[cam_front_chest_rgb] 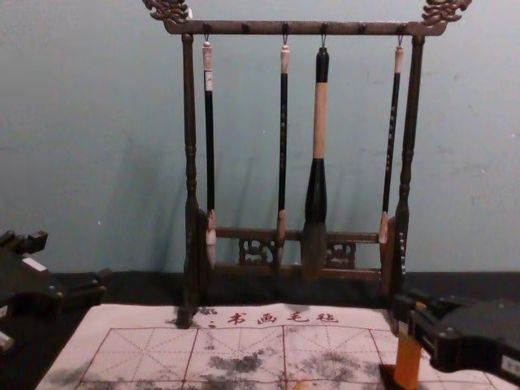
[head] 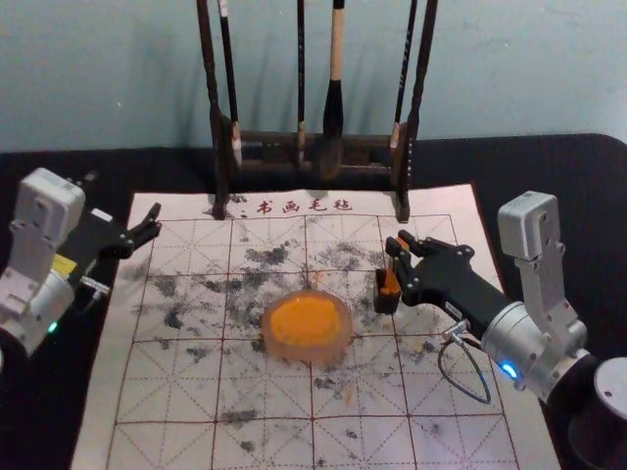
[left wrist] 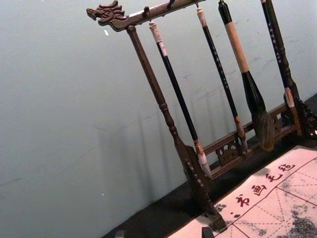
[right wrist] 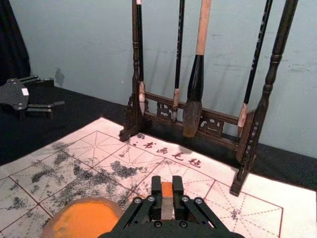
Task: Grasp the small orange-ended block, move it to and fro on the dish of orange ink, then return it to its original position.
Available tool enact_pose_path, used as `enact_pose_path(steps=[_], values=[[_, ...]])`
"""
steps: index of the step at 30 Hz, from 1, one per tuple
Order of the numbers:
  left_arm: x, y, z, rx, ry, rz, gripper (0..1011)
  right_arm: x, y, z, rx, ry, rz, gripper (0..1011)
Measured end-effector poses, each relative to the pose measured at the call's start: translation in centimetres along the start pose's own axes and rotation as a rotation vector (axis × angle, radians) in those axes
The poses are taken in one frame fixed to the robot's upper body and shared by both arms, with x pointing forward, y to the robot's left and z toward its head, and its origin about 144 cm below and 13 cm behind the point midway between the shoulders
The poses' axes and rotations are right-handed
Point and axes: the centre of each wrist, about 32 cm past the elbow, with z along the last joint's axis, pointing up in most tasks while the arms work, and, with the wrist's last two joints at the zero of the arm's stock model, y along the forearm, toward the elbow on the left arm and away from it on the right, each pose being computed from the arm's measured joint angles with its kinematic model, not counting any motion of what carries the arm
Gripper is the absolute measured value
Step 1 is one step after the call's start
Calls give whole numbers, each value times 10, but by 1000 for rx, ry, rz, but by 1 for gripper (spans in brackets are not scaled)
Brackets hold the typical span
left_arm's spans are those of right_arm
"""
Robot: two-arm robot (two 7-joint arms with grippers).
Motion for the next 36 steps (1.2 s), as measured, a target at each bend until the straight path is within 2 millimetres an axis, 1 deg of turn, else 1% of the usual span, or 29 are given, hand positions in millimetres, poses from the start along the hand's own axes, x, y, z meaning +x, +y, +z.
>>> enact_pose_path(steps=[20, 36], values=[[0, 0, 0, 0, 0, 0, 1001, 2, 5, -4, -1, 1, -2, 131], [0, 0, 0, 0, 0, 0, 1001, -1, 5, -14, 1, 20, -33, 131]])
